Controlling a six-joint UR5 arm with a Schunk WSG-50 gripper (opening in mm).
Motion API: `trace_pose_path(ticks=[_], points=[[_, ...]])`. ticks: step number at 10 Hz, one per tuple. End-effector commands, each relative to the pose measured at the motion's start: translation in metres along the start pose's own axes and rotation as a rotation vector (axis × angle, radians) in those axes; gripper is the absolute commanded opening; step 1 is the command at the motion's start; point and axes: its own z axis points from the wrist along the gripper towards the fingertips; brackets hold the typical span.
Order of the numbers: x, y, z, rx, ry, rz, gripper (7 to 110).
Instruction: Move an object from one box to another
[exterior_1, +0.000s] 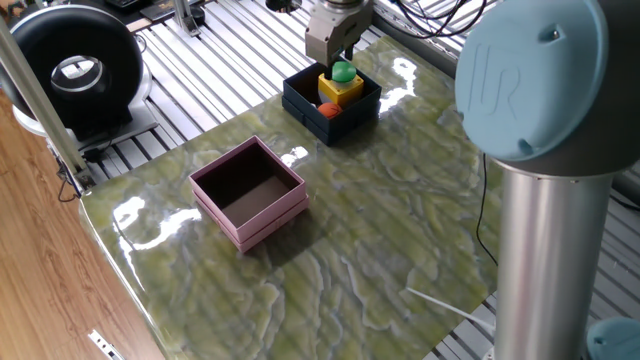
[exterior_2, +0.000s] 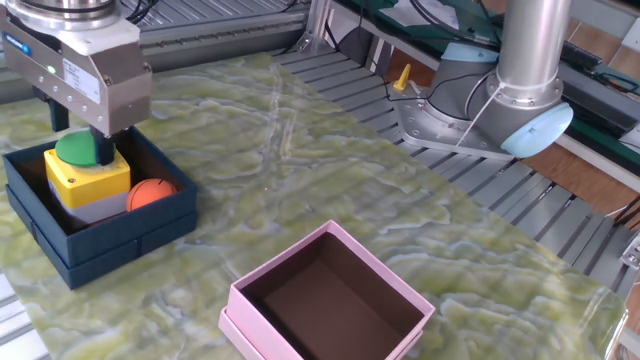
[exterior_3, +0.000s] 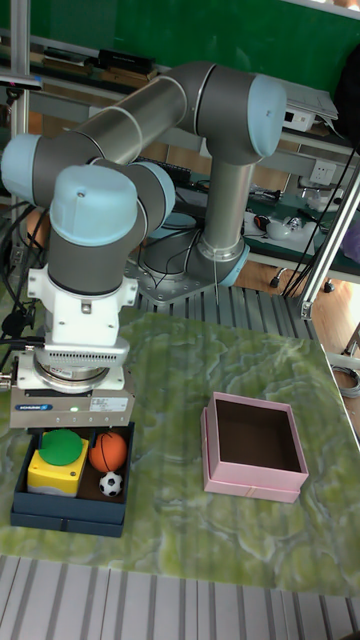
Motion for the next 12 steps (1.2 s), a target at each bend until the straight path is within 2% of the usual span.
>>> trace_pose_path(ticks=[1,4,7,10,12], points=[[0.011,0.008,-0.002,-0.035,0.045,-0.039,66],[0.015,0.002,-0.002,-0.013,0.061,-0.063,66],[0.000,-0.015,0.006,0.040,0.033,-0.077,66],[-0.001,0.002,0.007,-0.022,0.023,-0.084,66],[-0.002,-0.001,0.004,-0.024,0.017,-0.098,66]])
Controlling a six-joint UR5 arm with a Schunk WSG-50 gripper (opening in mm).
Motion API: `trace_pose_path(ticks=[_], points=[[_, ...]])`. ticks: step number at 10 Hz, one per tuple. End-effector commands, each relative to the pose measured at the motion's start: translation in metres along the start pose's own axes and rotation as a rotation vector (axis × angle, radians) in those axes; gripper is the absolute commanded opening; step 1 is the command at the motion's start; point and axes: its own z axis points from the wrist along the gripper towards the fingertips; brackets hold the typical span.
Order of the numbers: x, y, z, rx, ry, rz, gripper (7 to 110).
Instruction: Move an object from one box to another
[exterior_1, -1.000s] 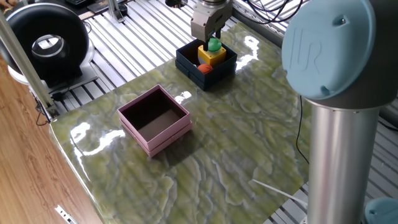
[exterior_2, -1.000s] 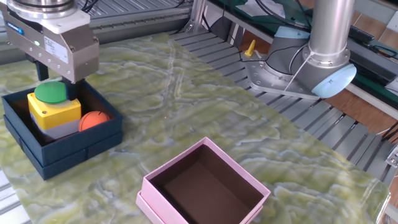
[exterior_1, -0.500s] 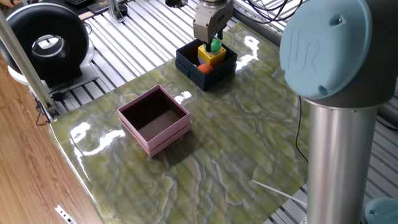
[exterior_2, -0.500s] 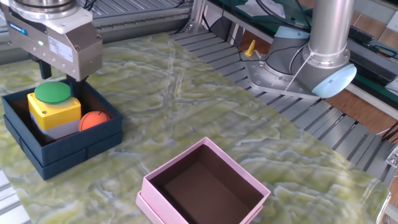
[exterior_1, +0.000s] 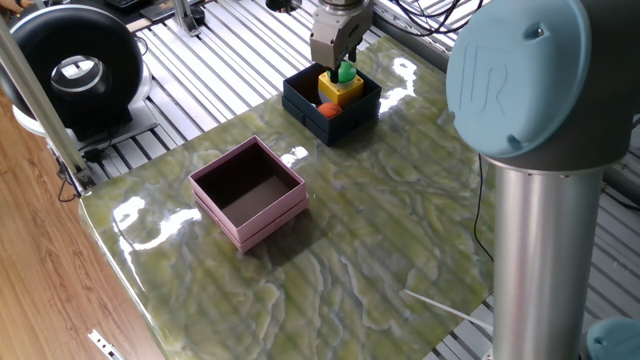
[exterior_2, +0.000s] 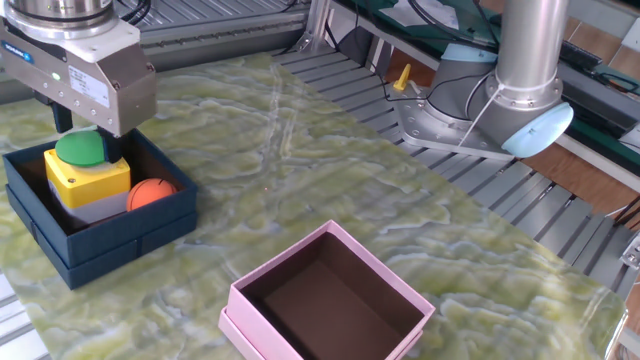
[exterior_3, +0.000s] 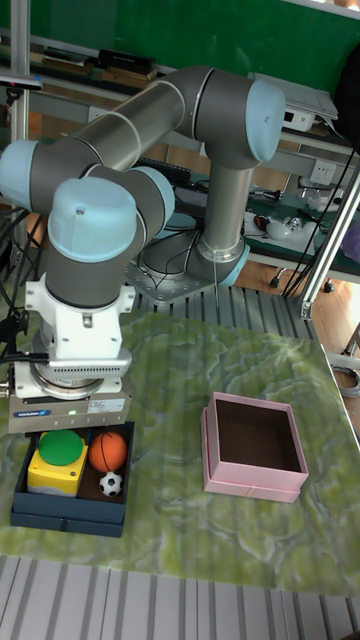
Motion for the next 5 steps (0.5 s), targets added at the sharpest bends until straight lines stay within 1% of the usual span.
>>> trace_pose_path(ticks=[1,2,3,5], points=[[-0.0072,-0.0029,0.0019,-0.007,-0.024,-0.029,66],[-0.0105,-0.0050,0.0054,-0.001,-0.030,-0.038,66],[-0.0132,-0.0037,0.0061,-0.007,-0.040,-0.051,88],[-0.0146,0.0020,0.0042,-0.028,-0.049,-0.055,88]])
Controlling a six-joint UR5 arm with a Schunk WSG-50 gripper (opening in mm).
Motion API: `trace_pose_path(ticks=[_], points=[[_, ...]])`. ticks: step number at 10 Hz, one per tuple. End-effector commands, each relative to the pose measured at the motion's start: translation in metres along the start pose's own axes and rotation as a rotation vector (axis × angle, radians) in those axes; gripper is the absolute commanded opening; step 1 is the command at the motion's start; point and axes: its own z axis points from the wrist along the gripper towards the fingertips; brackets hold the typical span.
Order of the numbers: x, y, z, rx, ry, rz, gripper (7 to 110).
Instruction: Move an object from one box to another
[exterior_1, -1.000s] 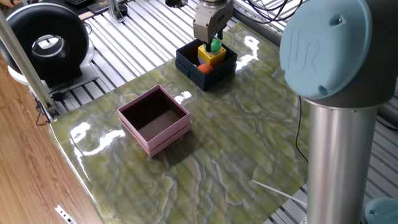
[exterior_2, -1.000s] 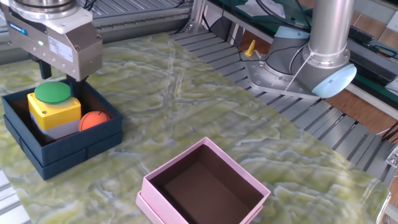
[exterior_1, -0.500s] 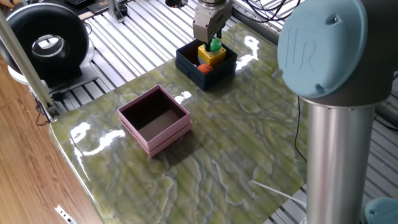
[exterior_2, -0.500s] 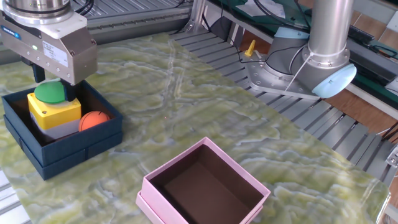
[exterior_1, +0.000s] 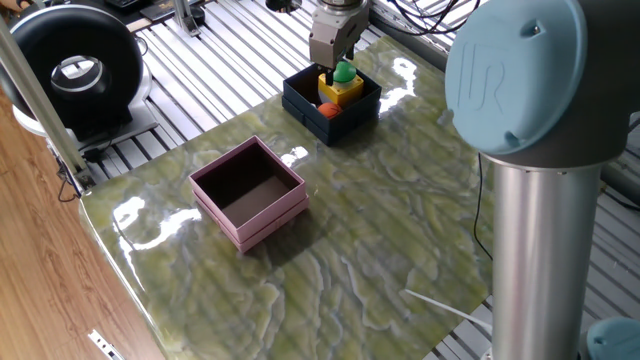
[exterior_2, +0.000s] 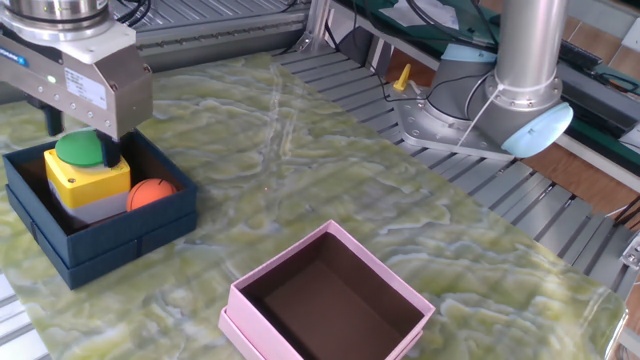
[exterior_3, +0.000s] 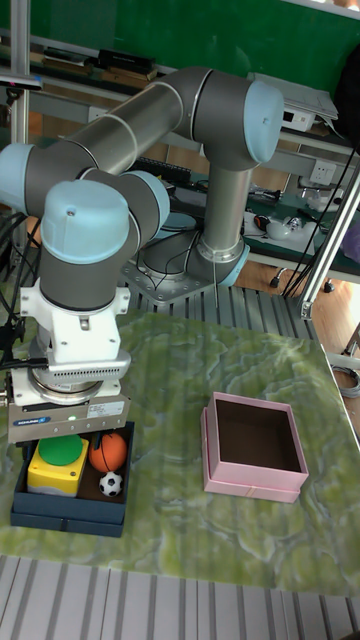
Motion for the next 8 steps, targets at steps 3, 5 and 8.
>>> trace_pose_path(ticks=[3,5,8], points=[[-0.004,-0.001,0.001,-0.002,-0.014,-0.003,88],[0.000,-0.001,0.002,-0.006,-0.008,0.005,88],[0.007,0.003,0.005,-0.019,0.007,0.025,88]])
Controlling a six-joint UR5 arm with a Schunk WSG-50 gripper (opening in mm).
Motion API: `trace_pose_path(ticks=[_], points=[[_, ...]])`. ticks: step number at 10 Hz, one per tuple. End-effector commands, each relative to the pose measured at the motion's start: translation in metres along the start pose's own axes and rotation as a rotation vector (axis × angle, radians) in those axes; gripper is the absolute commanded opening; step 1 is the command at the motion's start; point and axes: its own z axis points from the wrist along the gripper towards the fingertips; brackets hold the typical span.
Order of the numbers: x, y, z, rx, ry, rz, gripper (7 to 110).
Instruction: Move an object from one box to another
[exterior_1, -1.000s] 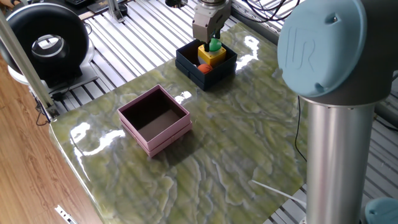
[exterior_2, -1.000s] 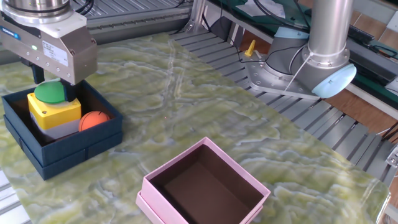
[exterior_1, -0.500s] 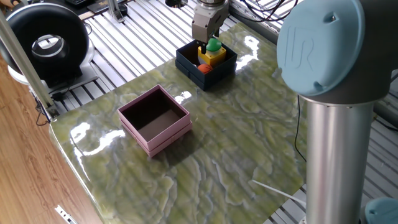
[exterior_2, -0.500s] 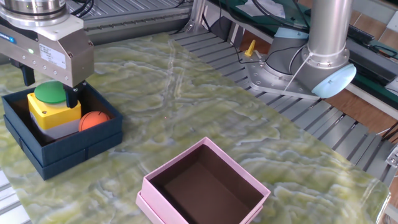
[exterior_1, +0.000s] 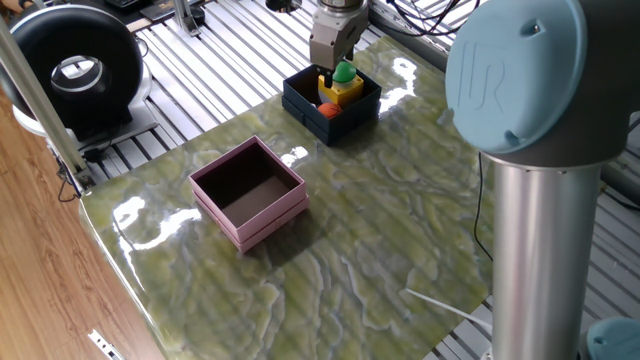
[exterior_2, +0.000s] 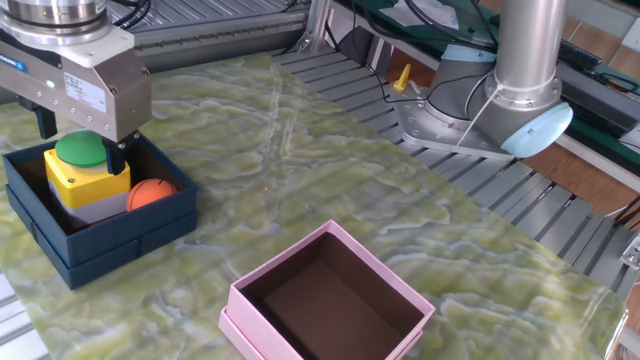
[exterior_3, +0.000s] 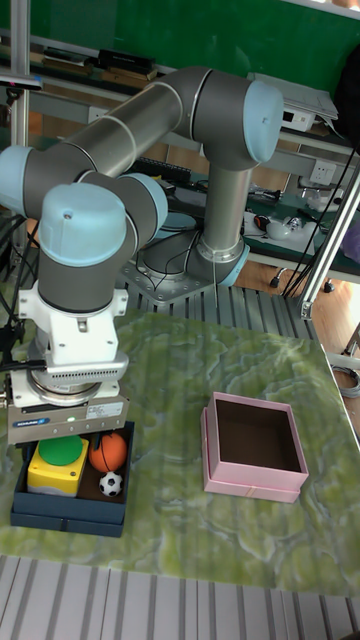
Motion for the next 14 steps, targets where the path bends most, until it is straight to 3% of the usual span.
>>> trace_pose_path(ticks=[1,2,3,14], points=[[0.0038,0.0032,0.0013,-0.016,0.003,0.023,88],[0.0036,0.0044,0.0021,-0.016,0.003,0.027,88],[0.0034,0.0051,0.0028,-0.016,0.003,0.035,66],[0.0040,0.0046,0.0047,-0.015,-0.003,0.099,66]])
